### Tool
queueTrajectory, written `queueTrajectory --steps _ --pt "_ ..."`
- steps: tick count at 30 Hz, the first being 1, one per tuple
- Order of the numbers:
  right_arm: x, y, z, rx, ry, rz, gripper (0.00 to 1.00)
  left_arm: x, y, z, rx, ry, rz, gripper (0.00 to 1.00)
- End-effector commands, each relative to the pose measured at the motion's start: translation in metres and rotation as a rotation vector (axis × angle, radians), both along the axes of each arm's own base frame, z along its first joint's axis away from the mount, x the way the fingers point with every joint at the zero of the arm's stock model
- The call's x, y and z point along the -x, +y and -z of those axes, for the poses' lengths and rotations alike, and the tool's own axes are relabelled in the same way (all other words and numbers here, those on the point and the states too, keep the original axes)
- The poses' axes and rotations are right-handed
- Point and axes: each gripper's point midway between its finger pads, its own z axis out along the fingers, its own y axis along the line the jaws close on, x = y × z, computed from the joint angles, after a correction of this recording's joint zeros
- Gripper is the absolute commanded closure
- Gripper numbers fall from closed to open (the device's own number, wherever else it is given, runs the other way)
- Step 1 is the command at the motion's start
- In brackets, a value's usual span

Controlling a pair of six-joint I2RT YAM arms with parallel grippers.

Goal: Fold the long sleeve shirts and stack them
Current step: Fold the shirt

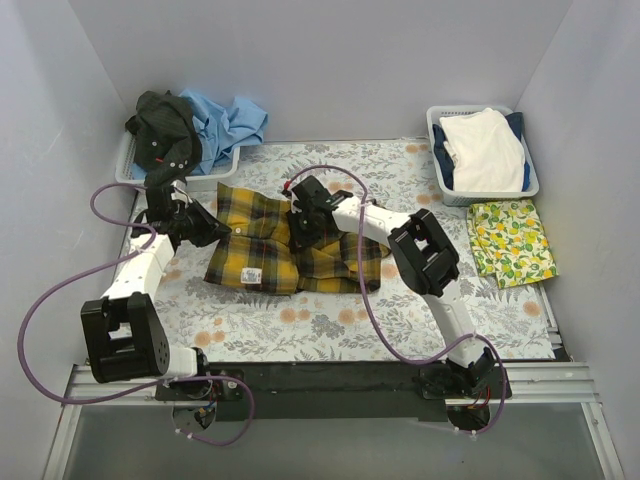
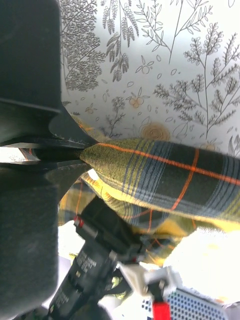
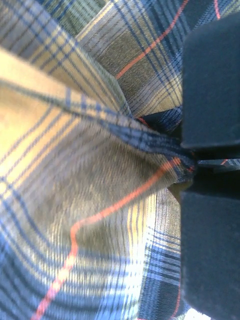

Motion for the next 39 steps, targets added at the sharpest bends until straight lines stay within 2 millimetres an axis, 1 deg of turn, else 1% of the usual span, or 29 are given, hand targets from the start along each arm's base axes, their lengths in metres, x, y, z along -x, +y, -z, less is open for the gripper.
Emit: queueTrajectory --steps 1,2,4,5,6,7,8,9,10,12,13,15,16,17,18,19,21,22,24,25,28,31,34,36,37,39 --pt "0.018 -0.003 0.012 0.052 0.076 0.033 0.96 -0.003 0.004 -0.044 -0.024 -0.134 0.020 1.00" --pt "0.017 -0.008 0.013 0.072 0.062 0.057 0.96 -0.003 0.006 -0.043 -0.035 -0.132 0.009 1.00" --pt "0.014 -0.012 0.004 0.072 0.033 0.074 0.93 -0.001 0.007 -0.041 -0.042 -0.121 0.007 1.00" --pt "0.010 -0.015 -0.013 0.062 -0.004 0.089 0.89 0.001 0.007 -0.038 -0.040 -0.112 0.005 1.00" --pt "0.010 -0.019 -0.016 0.063 -0.020 0.089 0.85 0.002 0.007 -0.035 -0.040 -0.104 0.004 1.00" --pt "0.009 -0.021 -0.025 0.055 -0.041 0.087 0.79 0.003 0.007 -0.033 -0.038 -0.097 0.003 1.00" --pt "0.007 -0.019 -0.046 0.022 -0.080 0.075 0.69 0.004 0.007 -0.032 -0.039 -0.094 0.002 1.00" --pt "0.006 -0.020 -0.055 0.016 -0.104 0.065 0.66 0.005 0.007 -0.031 -0.040 -0.092 -0.001 1.00" --pt "0.004 -0.019 -0.073 -0.007 -0.137 0.065 0.64 0.005 0.007 -0.031 -0.041 -0.090 -0.001 1.00" --pt "0.000 -0.020 -0.089 -0.015 -0.176 0.062 0.62 0.006 0.008 -0.029 -0.045 -0.085 -0.006 1.00" --pt "-0.004 -0.017 -0.105 -0.038 -0.206 0.065 0.61 0.006 0.008 -0.029 -0.046 -0.084 -0.005 1.00" --pt "-0.009 -0.015 -0.116 -0.045 -0.227 0.061 0.60 0.007 0.008 -0.026 -0.043 -0.077 -0.002 1.00" --pt "-0.016 -0.008 -0.125 -0.060 -0.247 0.064 0.60 0.008 0.007 -0.025 -0.041 -0.073 0.000 1.00" --pt "-0.020 -0.006 -0.126 -0.058 -0.258 0.061 0.60 0.008 0.007 -0.024 -0.040 -0.070 0.001 1.00" --pt "-0.023 -0.005 -0.127 -0.052 -0.261 0.060 0.60 0.009 0.007 -0.022 -0.040 -0.067 0.000 1.00" --pt "-0.030 0.001 -0.123 -0.047 -0.265 0.059 0.60 0.009 0.007 -0.022 -0.040 -0.063 -0.001 1.00" --pt "-0.036 0.004 -0.114 -0.034 -0.253 0.058 0.60 0.011 0.006 -0.020 -0.038 -0.059 0.001 1.00" --pt "-0.041 0.008 -0.102 -0.022 -0.241 0.056 0.62 0.011 0.006 -0.021 -0.035 -0.059 0.001 1.00" --pt "-0.044 0.006 -0.087 0.008 -0.217 0.067 0.66 0.009 0.005 -0.022 -0.028 -0.059 0.005 1.00" --pt "-0.047 0.005 -0.074 0.025 -0.199 0.077 0.69 0.009 0.005 -0.022 -0.028 -0.059 0.005 1.00" --pt "-0.048 0.000 -0.058 0.051 -0.174 0.097 0.78 0.008 0.005 -0.025 -0.027 -0.062 0.005 1.00" --pt "-0.046 -0.005 -0.049 0.075 -0.166 0.106 0.81 0.007 0.004 -0.027 -0.024 -0.063 0.008 1.00" --pt "-0.046 -0.007 -0.040 0.089 -0.162 0.102 0.82 0.006 0.004 -0.027 -0.019 -0.062 0.009 1.00" --pt "-0.049 -0.003 -0.038 0.080 -0.167 0.101 0.82 0.006 0.003 -0.028 -0.015 -0.064 0.013 1.00" --pt "-0.050 -0.001 -0.031 0.083 -0.162 0.095 0.82 0.006 0.003 -0.028 -0.014 -0.064 0.014 1.00" --pt "-0.054 0.006 -0.029 0.063 -0.167 0.088 0.82 0.007 0.002 -0.029 -0.012 -0.067 0.020 1.00"
